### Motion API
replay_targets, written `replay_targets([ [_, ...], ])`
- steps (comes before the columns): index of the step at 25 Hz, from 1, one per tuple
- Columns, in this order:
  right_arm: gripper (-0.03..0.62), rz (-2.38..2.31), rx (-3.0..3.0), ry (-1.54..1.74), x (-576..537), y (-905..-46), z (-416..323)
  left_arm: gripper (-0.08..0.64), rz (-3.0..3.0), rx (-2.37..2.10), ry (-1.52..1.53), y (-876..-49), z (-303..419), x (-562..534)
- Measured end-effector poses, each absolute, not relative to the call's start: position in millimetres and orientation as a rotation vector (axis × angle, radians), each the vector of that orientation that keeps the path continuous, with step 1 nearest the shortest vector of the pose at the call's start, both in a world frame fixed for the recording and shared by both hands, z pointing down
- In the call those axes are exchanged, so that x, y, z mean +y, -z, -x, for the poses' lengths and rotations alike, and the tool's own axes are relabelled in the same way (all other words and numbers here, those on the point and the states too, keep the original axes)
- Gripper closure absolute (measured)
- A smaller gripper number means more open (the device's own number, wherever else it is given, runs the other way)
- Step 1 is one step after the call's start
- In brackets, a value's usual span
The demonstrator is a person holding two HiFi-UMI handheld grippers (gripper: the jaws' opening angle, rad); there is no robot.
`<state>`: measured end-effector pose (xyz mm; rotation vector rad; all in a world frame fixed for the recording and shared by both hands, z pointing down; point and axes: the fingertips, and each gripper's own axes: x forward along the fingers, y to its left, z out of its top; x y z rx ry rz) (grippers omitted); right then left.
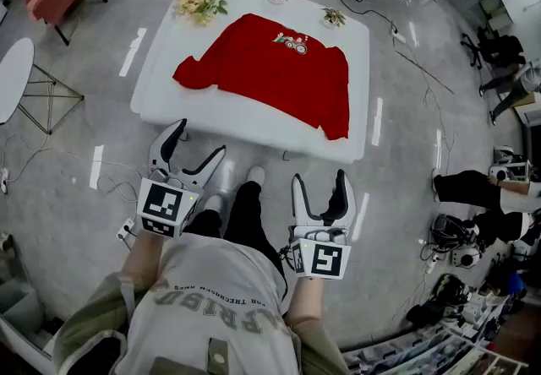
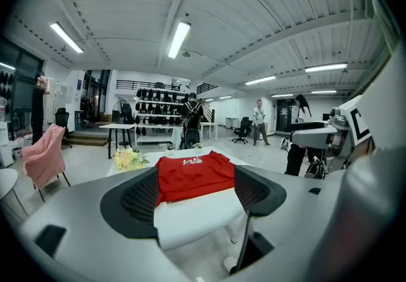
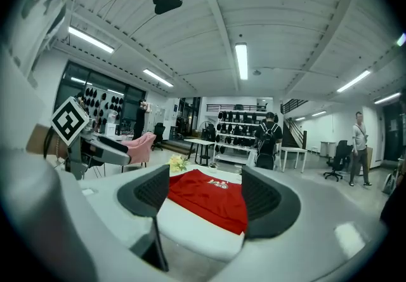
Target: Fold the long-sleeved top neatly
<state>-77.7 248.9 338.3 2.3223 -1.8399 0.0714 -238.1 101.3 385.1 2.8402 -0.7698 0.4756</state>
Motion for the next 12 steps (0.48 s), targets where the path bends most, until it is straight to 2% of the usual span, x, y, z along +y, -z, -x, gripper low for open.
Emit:
replay_targets([
  [12,0.245,-2.054,-2.032,-0.136,163,-385,-14,0.207,-2.706,-0.938,-0.584,-439,153,42],
])
